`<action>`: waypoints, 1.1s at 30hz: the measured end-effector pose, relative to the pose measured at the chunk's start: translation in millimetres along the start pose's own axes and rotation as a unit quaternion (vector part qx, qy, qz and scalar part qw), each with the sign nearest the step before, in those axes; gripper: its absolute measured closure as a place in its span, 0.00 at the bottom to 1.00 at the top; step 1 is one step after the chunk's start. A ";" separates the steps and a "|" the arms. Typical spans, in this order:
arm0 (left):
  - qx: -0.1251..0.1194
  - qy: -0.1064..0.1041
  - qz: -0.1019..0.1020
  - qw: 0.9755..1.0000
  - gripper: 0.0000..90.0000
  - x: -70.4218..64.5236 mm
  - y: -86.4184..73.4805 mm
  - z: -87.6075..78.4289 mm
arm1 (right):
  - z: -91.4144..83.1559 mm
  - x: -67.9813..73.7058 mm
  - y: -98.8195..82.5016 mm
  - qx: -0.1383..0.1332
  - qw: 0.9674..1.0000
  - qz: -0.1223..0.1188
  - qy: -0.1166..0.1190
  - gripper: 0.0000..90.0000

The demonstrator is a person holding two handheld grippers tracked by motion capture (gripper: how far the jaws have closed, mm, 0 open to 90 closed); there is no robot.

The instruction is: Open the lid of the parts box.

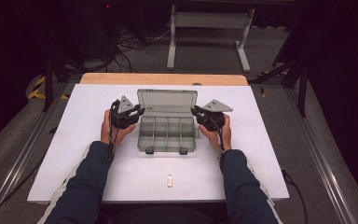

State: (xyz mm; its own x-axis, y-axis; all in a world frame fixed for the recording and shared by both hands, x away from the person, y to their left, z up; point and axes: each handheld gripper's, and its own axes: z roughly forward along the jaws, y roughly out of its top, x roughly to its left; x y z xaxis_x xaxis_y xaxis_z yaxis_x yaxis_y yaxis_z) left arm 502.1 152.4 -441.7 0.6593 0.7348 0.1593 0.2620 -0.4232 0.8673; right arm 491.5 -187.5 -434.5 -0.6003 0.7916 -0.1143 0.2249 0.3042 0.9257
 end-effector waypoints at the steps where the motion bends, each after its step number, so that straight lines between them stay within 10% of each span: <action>1: 0.000 0.000 0.000 1.000 0.79 0.0 0.0 0.0 | 0.8 0.0 -0.9 0.002 1.000 0.000 0.000 0.87; 33: 0.015 0.029 0.004 0.999 0.77 -3.4 -7.7 11.0 | 14.3 0.4 -12.8 0.036 0.999 -0.004 -0.017 0.88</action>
State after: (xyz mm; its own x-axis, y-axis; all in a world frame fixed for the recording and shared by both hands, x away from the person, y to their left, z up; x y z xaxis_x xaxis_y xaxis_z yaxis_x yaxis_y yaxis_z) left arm 505.7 147.3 -454.0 0.6199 0.7602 0.1944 0.2786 -0.4449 0.8512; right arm 499.4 -183.5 -451.5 -0.5753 0.8068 -0.1344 0.2759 0.3461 0.8967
